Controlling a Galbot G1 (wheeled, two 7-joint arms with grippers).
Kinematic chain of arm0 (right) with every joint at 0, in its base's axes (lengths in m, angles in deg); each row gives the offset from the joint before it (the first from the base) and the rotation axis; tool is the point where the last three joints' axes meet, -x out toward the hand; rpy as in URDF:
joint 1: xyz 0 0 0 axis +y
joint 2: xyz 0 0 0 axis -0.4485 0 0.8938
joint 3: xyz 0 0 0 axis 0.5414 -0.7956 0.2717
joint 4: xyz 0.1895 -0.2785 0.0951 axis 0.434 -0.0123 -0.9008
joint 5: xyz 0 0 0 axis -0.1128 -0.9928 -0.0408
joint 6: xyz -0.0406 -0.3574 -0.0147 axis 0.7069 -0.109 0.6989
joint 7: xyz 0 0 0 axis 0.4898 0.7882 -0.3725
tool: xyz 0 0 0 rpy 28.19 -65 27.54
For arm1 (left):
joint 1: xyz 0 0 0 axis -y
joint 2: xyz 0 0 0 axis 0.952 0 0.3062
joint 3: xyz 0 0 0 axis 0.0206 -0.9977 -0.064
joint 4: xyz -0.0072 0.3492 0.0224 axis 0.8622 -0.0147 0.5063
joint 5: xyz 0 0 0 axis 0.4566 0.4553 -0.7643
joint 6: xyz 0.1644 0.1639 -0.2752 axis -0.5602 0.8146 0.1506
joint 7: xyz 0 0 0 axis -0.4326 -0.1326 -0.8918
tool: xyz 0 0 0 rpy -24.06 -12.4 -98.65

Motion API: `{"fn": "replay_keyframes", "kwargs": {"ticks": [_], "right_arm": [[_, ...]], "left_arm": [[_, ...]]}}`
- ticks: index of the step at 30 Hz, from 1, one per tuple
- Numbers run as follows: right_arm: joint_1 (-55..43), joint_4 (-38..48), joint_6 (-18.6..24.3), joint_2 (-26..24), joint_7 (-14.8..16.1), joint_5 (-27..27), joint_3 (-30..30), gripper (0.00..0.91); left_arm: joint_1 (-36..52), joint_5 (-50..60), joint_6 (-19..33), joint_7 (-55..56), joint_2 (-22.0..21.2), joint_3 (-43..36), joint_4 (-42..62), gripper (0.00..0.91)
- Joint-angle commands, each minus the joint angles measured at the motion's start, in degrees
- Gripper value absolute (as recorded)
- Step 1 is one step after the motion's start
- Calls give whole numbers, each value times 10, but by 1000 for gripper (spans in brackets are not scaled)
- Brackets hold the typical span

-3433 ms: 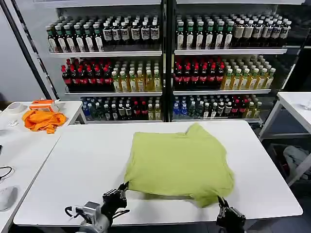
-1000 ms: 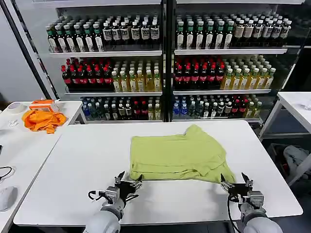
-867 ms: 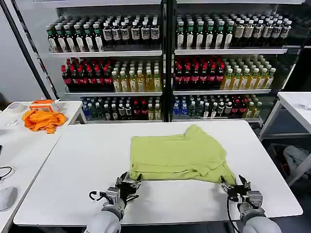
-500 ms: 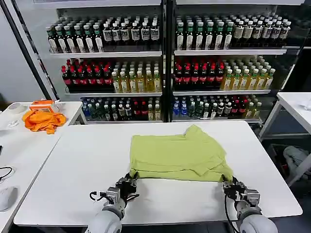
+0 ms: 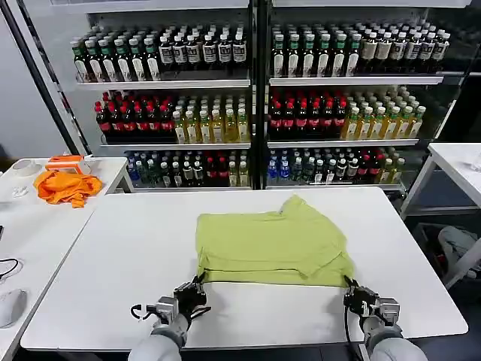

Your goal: Fold and organize the clothes.

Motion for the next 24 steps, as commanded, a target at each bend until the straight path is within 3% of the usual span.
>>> {"fn": "replay_keyframes", "kwargs": {"ticks": [1, 8, 9, 10, 11, 12, 13, 19, 24], "right_arm": [[97, -97, 0, -4, 0, -15, 19, 0], [179, -150, -5, -8, 6, -47, 27, 0], [189, -156, -9, -7, 7, -53, 27, 433], [193, -162, -11, -6, 7, -55, 27, 796], [196, -165, -18, -7, 7, -56, 28, 907], [197, -168, -22, -7, 6, -61, 29, 907], [197, -170, -24, -6, 6, -67, 29, 907], [191, -203, -16, -13, 8, -76, 55, 907], [141, -204, -13, -48, 6, -18, 93, 907]], "left_arm": [[-154, -3, 7, 4, 21, 52, -137, 30], [-226, 2, 9, 6, 38, 94, -188, 20], [-239, 5, 9, 7, 41, 101, -192, 20], [-249, 7, 9, 7, 42, 104, -194, 30], [-257, 9, 9, 6, 43, 105, -203, 50], [-266, 14, 7, 4, 45, 105, -208, 685], [-273, 21, 7, 3, 45, 105, -210, 907], [-285, 31, -9, 3, 46, 130, -245, 907], [-251, 22, -12, 6, 65, 173, -250, 907]]}}
